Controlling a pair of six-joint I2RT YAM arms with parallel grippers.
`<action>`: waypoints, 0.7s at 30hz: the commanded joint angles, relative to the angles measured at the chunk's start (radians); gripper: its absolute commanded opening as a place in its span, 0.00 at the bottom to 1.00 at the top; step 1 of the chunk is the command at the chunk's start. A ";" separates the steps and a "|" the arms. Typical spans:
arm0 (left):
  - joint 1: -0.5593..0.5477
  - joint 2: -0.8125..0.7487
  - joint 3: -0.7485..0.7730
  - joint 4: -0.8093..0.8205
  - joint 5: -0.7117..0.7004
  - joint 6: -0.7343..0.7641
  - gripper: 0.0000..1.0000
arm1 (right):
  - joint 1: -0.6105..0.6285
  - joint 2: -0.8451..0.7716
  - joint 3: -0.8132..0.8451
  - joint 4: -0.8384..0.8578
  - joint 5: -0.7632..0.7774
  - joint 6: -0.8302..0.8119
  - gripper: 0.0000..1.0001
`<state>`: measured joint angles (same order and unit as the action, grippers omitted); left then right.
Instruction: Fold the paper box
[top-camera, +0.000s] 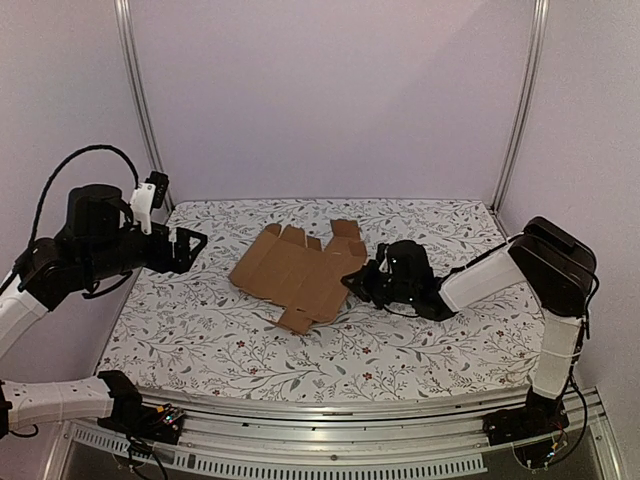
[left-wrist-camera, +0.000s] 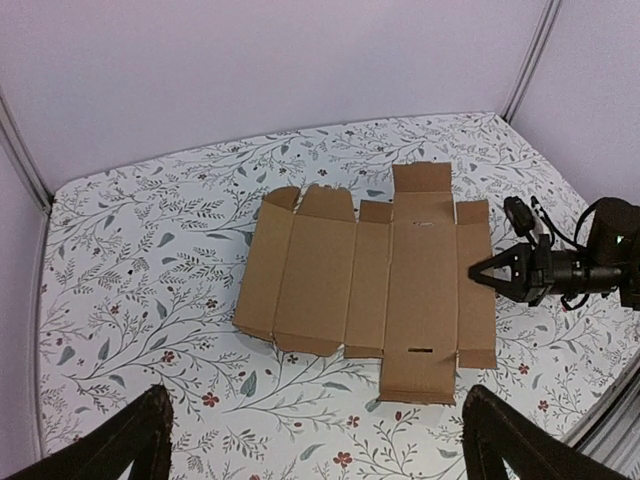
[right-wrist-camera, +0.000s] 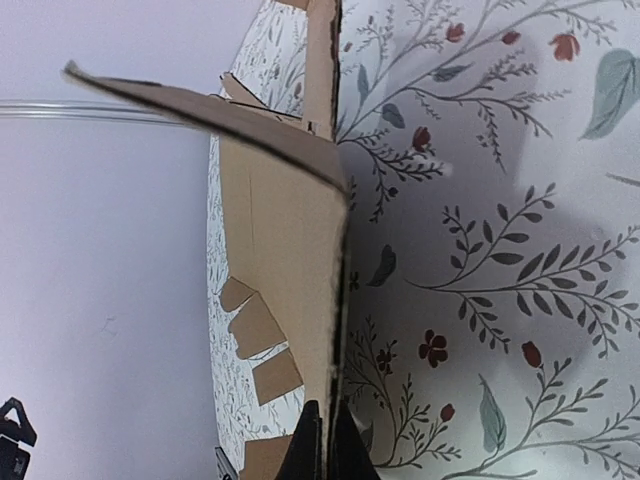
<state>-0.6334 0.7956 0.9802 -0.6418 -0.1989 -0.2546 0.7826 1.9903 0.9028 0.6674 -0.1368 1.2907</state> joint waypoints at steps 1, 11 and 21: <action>0.015 0.034 0.052 -0.011 -0.001 -0.004 0.99 | -0.004 -0.159 0.029 -0.225 -0.043 -0.160 0.00; 0.014 0.096 0.215 -0.090 -0.018 -0.011 0.99 | -0.062 -0.399 0.206 -0.856 -0.218 -0.553 0.00; 0.014 0.120 0.269 -0.119 0.003 0.001 0.99 | -0.103 -0.539 0.553 -1.553 -0.333 -1.033 0.00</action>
<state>-0.6334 0.9089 1.2209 -0.7177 -0.2096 -0.2611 0.6895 1.5017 1.3598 -0.5259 -0.3985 0.4877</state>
